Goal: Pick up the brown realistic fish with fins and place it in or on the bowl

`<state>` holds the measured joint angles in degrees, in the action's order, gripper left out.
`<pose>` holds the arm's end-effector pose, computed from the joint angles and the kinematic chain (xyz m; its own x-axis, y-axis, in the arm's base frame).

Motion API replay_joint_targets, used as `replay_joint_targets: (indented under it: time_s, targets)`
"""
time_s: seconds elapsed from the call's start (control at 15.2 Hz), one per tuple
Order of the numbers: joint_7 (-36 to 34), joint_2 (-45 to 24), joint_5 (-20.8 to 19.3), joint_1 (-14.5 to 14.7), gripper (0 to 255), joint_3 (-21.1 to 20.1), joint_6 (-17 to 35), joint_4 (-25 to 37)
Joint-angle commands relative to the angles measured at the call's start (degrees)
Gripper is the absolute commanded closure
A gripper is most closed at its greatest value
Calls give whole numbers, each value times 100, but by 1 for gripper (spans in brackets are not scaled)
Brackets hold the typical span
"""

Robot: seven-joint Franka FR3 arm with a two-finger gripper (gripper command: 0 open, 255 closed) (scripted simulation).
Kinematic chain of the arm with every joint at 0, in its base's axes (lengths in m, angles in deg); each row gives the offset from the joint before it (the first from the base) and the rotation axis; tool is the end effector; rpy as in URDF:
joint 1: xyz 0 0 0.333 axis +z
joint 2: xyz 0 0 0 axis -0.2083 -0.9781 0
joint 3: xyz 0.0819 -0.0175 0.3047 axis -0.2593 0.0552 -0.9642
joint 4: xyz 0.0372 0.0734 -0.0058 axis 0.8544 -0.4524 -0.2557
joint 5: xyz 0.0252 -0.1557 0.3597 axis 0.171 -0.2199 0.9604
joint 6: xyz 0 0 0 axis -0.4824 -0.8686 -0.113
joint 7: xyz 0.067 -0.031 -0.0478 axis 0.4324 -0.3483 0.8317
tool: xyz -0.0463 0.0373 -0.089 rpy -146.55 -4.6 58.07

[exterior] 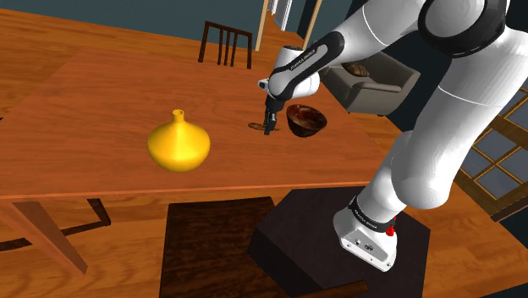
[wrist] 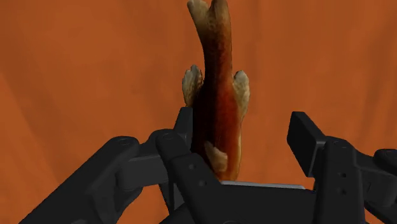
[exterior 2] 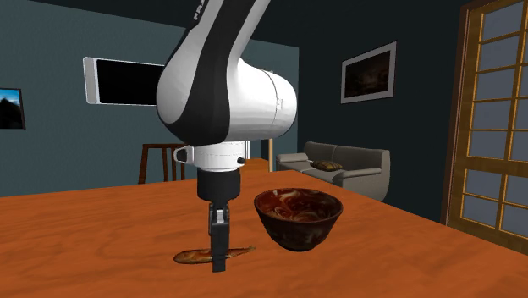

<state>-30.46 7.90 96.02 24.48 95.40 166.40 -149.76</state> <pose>0.4892 -0.0754 0.2605 0.7364 0.6756 0.0357 0.6754 -0.7372 0.0207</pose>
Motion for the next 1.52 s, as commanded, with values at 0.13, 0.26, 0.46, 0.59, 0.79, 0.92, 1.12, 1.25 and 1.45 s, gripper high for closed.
replay_joint_targets:
  time_s: [0.13,0.26,0.46,0.59,0.79,0.92,1.12,1.25,1.45]
  targets:
    - [-6,4,0,10,255,-9,20,-74]
    - [21,-51,43,5,255,-23,48,-52]
    - [17,-94,63,12,255,-36,49,-15]
    - [-41,63,-55,14,255,11,-99,-9]
    - [-158,279,-216,34,255,49,-327,21]
    - [-230,418,-314,42,255,66,-481,48]
    - [-327,617,-446,47,255,81,-715,100]
    - [-384,744,-524,47,255,84,-873,141]
    - [-462,924,-627,45,255,83,-1112,213]
